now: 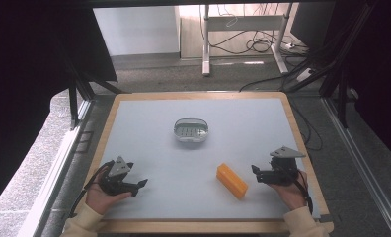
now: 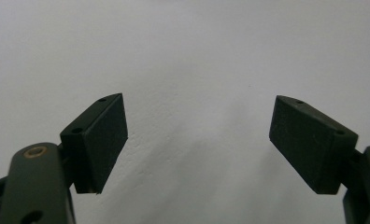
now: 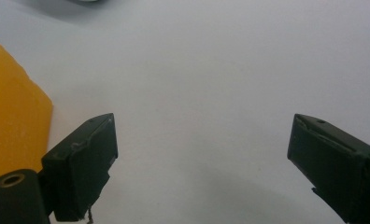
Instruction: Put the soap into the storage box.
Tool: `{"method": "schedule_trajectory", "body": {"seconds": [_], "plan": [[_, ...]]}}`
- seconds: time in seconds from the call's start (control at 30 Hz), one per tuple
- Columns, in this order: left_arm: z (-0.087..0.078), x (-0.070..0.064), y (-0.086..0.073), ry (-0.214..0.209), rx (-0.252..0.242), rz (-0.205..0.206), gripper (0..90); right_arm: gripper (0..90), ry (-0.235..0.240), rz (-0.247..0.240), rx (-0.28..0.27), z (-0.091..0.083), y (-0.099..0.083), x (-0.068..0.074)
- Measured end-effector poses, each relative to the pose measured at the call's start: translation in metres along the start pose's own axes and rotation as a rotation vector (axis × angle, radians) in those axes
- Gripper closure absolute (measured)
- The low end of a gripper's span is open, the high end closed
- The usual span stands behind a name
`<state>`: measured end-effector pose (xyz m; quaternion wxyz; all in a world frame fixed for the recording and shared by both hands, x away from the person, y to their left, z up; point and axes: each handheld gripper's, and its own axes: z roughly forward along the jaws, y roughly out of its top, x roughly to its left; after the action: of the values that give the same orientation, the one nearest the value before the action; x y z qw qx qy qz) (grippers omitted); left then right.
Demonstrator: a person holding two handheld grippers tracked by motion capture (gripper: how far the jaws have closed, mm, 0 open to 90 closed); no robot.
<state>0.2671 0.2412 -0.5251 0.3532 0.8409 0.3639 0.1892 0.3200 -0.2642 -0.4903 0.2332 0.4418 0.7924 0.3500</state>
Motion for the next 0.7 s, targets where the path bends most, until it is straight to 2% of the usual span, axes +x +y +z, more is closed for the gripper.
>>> {"method": "schedule_trajectory", "body": {"seconds": [0.13, 0.17, 0.2, 0.33, 0.43, 0.7], "plan": [[-0.0009, -0.0018, 0.0012, -0.003, 0.008, 0.010, 19.4, 9.1, 0.018, -0.035, 0.019, -0.0011, -0.0026, 0.0014], [-0.0009, -0.0018, 0.0012, -0.003, 0.008, 0.010, 19.4, 9.1, 0.018, -0.035, 0.019, -0.0011, -0.0026, 0.0014], [-0.0014, -0.0019, 0.0011, -0.001, 0.005, 0.014, 19.4, 11.1, 0.040, -0.035, 0.016, -0.0018, -0.0030, 0.0033], [-0.0042, -0.0022, 0.0006, -0.002, -0.008, 0.008, 19.5, 12.3, 0.039, -0.042, 0.000, -0.0056, -0.0003, 0.0083], [-0.0060, -0.0017, -0.0001, -0.009, -0.022, -0.008, 19.6, 12.7, 0.038, -0.034, -0.004, -0.0064, 0.0008, 0.0085], [-0.0052, -0.0028, 0.0002, -0.021, -0.015, 0.002, 19.9, 14.2, 0.042, -0.015, 0.011, -0.0066, -0.0027, 0.0024]]}}
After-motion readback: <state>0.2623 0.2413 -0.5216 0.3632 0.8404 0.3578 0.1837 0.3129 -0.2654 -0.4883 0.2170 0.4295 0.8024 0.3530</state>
